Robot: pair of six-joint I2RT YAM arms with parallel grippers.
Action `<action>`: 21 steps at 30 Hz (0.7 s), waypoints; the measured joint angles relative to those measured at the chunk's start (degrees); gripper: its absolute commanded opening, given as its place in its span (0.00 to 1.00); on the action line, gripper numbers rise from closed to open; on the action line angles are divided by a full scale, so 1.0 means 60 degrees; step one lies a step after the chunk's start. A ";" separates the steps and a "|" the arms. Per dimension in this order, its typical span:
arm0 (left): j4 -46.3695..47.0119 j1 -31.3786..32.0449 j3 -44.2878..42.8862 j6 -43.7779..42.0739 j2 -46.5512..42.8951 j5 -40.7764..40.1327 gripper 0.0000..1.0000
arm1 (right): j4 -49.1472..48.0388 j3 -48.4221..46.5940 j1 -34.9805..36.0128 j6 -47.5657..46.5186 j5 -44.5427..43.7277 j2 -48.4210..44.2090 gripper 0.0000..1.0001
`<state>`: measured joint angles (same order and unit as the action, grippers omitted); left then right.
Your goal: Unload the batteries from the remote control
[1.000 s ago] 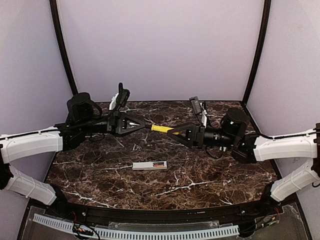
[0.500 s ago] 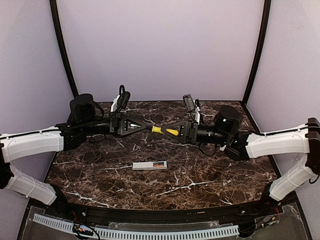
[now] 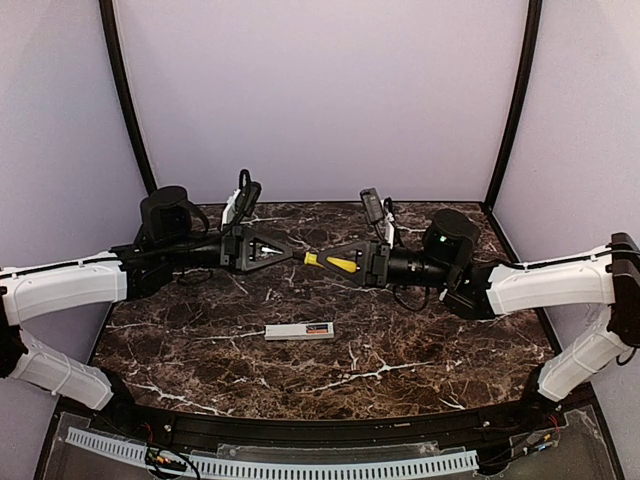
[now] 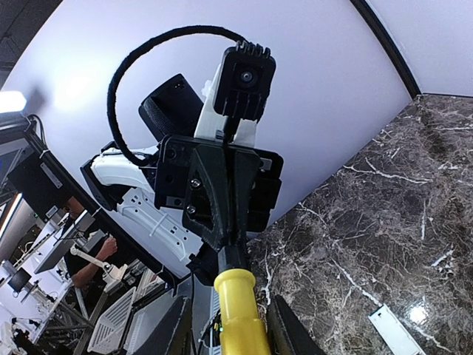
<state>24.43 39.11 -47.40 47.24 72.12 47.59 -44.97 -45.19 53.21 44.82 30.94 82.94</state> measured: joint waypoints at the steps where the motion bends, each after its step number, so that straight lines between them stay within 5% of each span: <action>1: -0.0011 0.0000 -0.0015 -0.0011 0.0000 -0.0004 0.00 | 0.0011 -0.0015 0.0004 -0.0004 0.0011 0.0000 0.37; 21: -0.0011 0.0000 -0.0033 -0.0007 0.0015 -0.0076 0.00 | 0.0288 -0.0237 0.0055 -0.0127 0.0182 0.0149 0.36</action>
<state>24.36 39.11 -47.59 47.20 72.20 47.13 -43.24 -46.61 53.54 44.05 32.03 83.83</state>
